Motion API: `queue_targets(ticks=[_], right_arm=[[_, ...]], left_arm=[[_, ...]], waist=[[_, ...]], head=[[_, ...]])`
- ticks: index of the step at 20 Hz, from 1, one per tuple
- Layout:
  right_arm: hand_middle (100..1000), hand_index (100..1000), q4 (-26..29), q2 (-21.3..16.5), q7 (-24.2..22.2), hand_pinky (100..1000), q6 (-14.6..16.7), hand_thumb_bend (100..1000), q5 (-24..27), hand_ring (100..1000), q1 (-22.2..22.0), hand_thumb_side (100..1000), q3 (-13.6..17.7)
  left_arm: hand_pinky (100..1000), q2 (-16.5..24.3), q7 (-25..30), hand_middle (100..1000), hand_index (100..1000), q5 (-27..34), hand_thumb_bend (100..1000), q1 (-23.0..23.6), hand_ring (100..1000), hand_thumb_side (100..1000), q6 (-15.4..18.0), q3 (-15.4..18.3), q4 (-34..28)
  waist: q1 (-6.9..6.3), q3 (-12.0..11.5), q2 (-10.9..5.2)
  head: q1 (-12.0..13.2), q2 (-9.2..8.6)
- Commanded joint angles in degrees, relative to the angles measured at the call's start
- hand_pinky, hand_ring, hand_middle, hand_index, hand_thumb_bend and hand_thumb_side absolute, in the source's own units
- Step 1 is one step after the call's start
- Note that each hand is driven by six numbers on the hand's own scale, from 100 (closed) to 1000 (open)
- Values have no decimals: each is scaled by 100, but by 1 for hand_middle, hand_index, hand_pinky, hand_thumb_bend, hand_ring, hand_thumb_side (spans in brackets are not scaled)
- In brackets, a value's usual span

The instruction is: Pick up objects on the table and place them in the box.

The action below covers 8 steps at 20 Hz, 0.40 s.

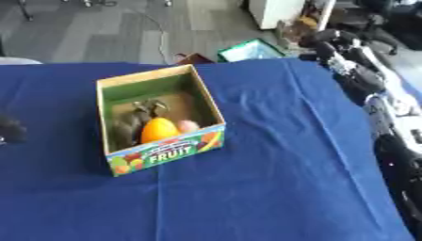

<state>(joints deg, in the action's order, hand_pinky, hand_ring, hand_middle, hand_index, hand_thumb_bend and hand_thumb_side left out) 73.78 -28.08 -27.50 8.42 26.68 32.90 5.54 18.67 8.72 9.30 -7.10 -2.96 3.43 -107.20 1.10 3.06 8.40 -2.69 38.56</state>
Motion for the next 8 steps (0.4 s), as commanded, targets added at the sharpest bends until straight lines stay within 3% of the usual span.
queue_targets(ticks=[1,8], right_arm=[[740,719,38,-134,21,810,-190,320,59,858,-78,383,224],[738,714,222,-18,49,810,-361,310,80,856,-346,386,362]], left_arm=[[650,141,-22,578,599,15,161,-26,651,625,22,76,-36],[654,109,-24,577,598,24,164,-31,653,629,23,82,-21]], waist=[[-4,5,-69],[1,-1,-38]], head=[[31,-15],[123,43]])
